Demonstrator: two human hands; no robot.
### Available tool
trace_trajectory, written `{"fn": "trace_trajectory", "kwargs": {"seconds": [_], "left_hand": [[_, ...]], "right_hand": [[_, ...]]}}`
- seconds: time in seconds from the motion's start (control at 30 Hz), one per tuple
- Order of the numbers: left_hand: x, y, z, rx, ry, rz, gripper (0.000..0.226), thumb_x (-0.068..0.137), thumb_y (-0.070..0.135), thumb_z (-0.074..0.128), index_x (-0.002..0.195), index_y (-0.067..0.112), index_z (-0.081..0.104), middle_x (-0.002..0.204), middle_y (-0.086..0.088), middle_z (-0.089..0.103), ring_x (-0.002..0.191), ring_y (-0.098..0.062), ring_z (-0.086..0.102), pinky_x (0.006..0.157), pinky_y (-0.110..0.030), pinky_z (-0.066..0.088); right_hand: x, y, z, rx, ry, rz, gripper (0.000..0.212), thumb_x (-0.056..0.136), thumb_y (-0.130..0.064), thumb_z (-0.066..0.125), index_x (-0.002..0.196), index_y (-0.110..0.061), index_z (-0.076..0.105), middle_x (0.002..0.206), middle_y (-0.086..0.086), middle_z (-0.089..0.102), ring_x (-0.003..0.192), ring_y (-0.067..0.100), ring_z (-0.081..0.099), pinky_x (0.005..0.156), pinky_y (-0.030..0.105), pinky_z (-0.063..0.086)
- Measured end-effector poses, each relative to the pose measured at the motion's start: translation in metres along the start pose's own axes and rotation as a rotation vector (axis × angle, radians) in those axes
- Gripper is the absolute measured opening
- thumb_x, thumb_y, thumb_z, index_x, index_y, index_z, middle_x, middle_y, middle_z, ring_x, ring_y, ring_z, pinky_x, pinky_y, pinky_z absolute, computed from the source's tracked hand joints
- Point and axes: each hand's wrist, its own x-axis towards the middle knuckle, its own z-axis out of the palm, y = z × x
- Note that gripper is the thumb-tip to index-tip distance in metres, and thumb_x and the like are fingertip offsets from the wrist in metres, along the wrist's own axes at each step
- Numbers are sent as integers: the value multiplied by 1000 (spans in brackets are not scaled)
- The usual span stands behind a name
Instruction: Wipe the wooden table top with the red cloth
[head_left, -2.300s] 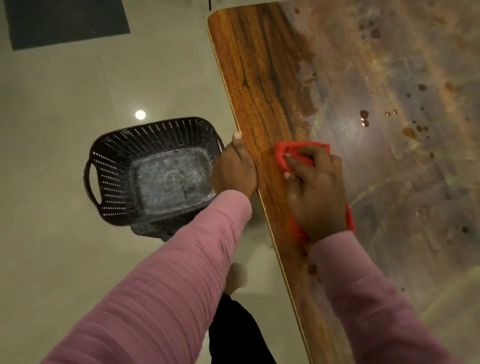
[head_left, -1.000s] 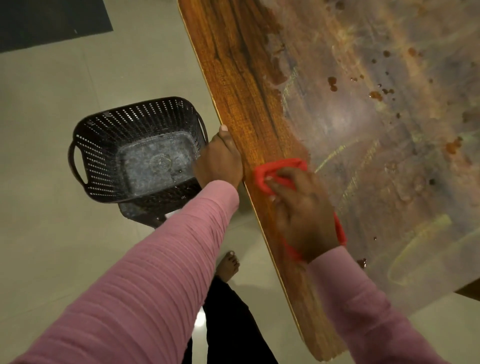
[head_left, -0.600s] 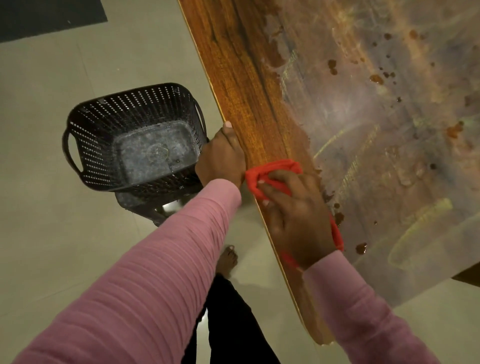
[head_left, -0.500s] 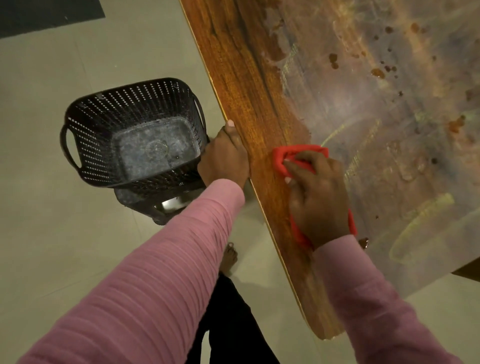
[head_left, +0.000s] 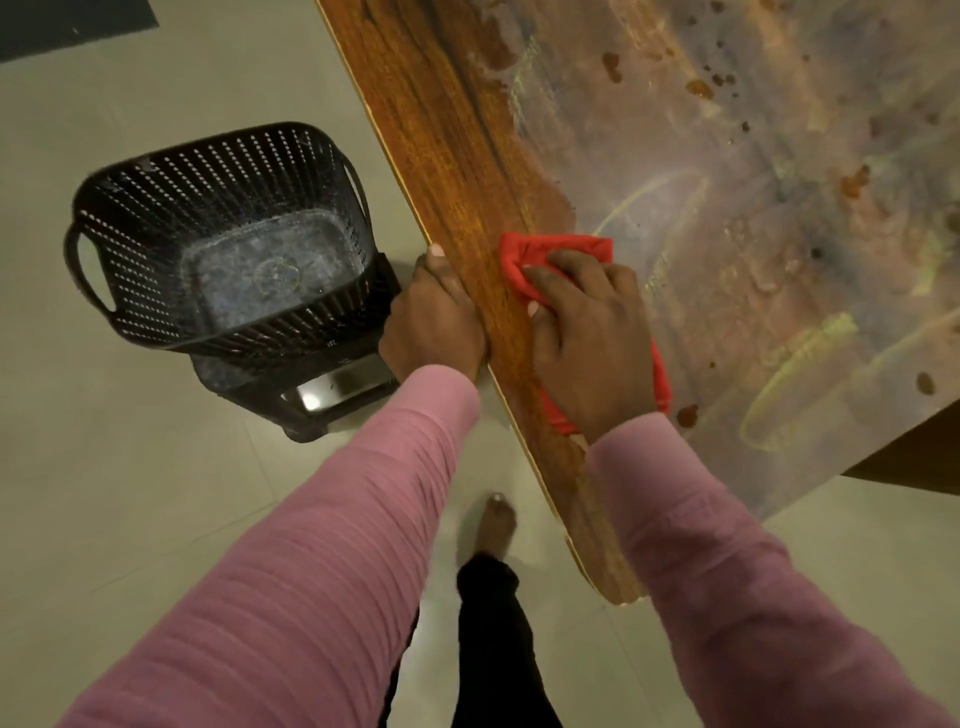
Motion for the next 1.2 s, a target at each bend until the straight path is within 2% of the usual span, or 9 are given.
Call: {"fn": "trace_trajectory", "kwargs": {"seconds": [0.2,0.37,0.53,0.73,0.83,0.97,1.03,1.13,1.2], "left_hand": [[4,-2,2,16,48,27,54,102,42,18,99,12,63,97,-14,67,89,-34,62,77,-39,46],[0,2,0,86,61,59,53,104,40,18,98,12,63,83,-3,57,77,-24,53,71,-32,36],[-5,6,-1,193,123,72,52,104,40,18,100,12,62,88,-6,59,79,-25,53,71,-33,35],[-6,9,0,302,163,43,55,103,42,17,102,11,62,103,-14,66,92,-34,60,71,-34,33],[-9,9,0,273,153,39,54,103,42,17,101,12,62,95,-10,63,84,-30,57,72,-33,34],[-17,4,2,228,154,28,53,103,41,17,98,13,61,83,-2,51,75,-22,47,70,-33,33],[-19,3,3,217,158,26,54,103,41,18,97,11,62,83,-5,54,78,-25,51,71,-33,34],[-24,2,2,217,142,33,56,103,42,19,98,8,63,94,-13,63,88,-30,57,72,-34,33],[-30,0,1,227,109,47,55,103,44,18,95,11,61,90,-10,61,83,-27,55,72,-34,34]], "right_hand": [[-45,-5,-6,104,24,-54,32,87,-19,53,114,-14,69,121,7,62,103,33,51,88,42,45],[-39,10,-5,146,-5,-108,41,90,-32,39,109,-15,71,120,9,61,103,36,51,84,47,46],[-23,34,-10,116,58,40,34,81,-21,50,107,-17,72,118,7,61,99,34,50,83,41,45],[-64,17,-10,192,-90,-285,26,84,-16,56,105,-16,71,118,5,61,100,30,50,77,40,46],[-48,34,-15,192,-61,-202,36,84,-23,43,105,-17,72,117,6,61,99,32,51,79,43,47],[-39,35,-16,147,-13,-9,36,79,-19,49,107,-18,72,118,6,58,103,32,49,83,43,46],[-57,22,-16,175,-31,-51,35,82,-22,45,105,-16,72,117,7,59,100,31,49,79,40,45],[-93,13,-16,203,-126,-249,32,80,-10,53,107,-16,70,117,6,59,98,28,48,75,37,44],[-96,22,-19,214,-139,-297,32,81,-9,55,108,-17,70,117,5,60,96,28,49,77,37,45]]}}
